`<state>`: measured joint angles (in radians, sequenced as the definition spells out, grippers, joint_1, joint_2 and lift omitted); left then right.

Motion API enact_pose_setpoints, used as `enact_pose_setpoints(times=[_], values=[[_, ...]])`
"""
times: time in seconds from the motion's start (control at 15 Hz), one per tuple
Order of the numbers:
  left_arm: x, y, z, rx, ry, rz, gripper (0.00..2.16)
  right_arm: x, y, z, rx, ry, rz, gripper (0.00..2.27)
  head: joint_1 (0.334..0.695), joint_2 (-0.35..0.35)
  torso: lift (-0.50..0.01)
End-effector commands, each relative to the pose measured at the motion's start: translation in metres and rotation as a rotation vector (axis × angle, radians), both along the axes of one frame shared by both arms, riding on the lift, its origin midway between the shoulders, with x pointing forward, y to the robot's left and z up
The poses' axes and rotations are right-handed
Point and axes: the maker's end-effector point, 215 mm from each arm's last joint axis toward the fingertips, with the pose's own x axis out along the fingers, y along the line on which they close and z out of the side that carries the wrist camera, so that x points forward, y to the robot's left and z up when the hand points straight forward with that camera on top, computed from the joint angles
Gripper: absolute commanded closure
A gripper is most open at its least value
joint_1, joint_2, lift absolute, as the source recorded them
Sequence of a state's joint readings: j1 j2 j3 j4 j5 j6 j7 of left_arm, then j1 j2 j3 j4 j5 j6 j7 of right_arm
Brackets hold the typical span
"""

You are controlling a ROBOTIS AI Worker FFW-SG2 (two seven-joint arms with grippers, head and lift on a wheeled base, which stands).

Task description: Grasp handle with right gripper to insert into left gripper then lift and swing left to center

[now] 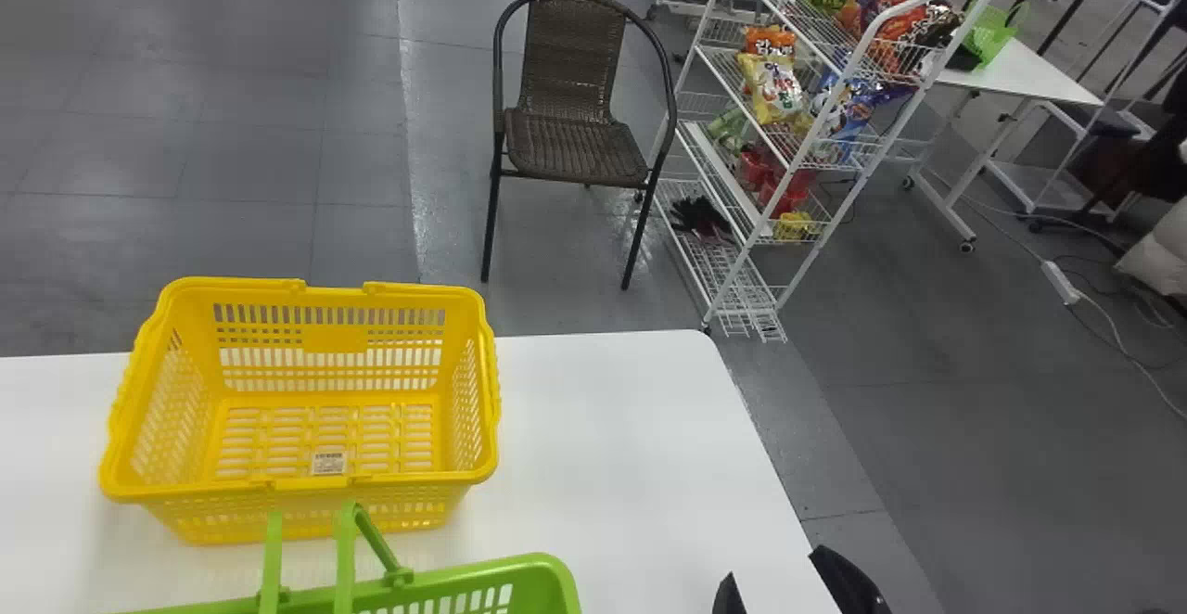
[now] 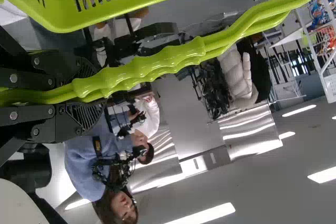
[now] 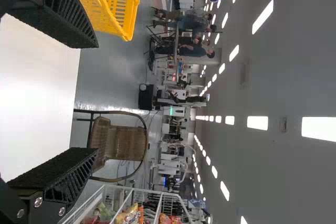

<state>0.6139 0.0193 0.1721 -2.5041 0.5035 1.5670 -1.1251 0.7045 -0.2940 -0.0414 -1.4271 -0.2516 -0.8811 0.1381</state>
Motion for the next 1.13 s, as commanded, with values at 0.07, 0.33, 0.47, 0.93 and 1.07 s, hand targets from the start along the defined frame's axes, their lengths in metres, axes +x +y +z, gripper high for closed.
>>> enact_pose_setpoints(times=[0.07,0.33,0.47,0.93,1.07], values=[[0.0053,-0.0033,-0.0034,0.022,-0.011,-0.005,2.14,0.0006,0.0009,0.0011,0.002,-0.001,0.000,0.12,0.695,-0.350,0.000],[0.0107,-0.0076,-0.0023,0.019,-0.021,-0.007,2.14,0.0003,0.0016,0.0007,0.005,-0.001,-0.002,0.12,0.695,-0.350,0.000],[0.0121,-0.0075,-0.0020,0.019,-0.024,-0.007,2.14,0.0002,0.0018,0.0006,0.006,-0.001,-0.003,0.12,0.695,-0.350,0.000],[0.0110,-0.0093,-0.0001,0.009,-0.023,-0.010,2.14,-0.0015,0.0031,0.0012,0.010,-0.001,-0.004,0.12,0.695,-0.350,0.000],[0.0108,-0.0098,0.0012,0.003,-0.023,-0.011,2.14,-0.0031,0.0040,0.0030,0.010,-0.004,-0.002,0.12,0.695,-0.350,0.000]])
